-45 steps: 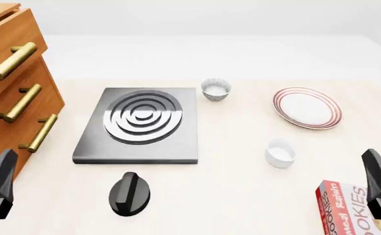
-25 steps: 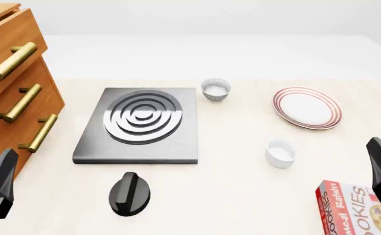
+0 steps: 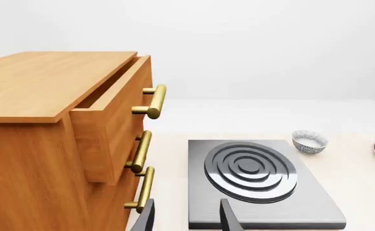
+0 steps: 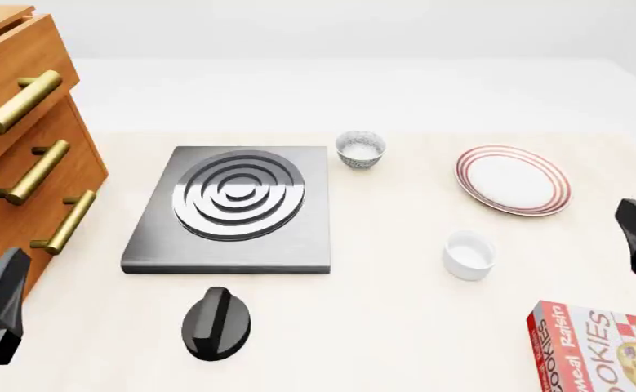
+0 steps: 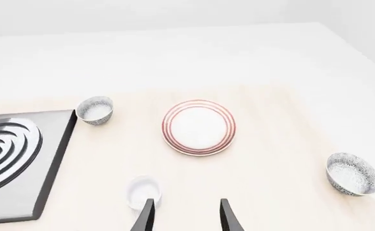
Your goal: Pick the akita bowl next to the cookies box and place it on the plate.
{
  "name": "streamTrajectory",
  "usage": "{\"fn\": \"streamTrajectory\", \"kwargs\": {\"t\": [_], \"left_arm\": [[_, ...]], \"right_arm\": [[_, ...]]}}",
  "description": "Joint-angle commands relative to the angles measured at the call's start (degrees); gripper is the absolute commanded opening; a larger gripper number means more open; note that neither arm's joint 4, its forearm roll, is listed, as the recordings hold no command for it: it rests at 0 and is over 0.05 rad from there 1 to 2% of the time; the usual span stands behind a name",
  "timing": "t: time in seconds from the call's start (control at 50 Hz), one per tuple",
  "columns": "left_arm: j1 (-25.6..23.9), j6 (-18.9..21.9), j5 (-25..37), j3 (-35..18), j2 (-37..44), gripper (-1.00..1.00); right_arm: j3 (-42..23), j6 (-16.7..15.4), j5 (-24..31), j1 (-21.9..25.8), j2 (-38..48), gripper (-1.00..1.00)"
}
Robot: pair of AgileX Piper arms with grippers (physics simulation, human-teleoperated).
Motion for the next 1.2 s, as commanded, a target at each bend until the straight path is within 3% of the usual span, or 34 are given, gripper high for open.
{"fn": "streamTrajectory", "kwargs": {"t": [0.02,0.18,0.58,0.9,1.2], "left_arm": [[0.00,0.00,0.00,0.00,0.00,1.00],[0.00,0.00,0.00,0.00,0.00,1.00],[0.00,0.00,0.00,0.00,0.00,1.00],[0.00,0.00,0.00,0.00,0.00,1.00],[0.00,0.00,0.00,0.00,0.00,1.00]], "right_arm": [[-5.58,0.55,3.10,-3.21,9.49,1.00],[-10.11,1.18,6.46,-6.22,13.65,1.00],[-22.69,-2.16,13.53,-13.83,25.79,1.00],[-28.73,-2.59,12.02,-22.00,38.98,1.00],[-38.87,-2.93,12.77,-28.91,50.82,1.00]]}}
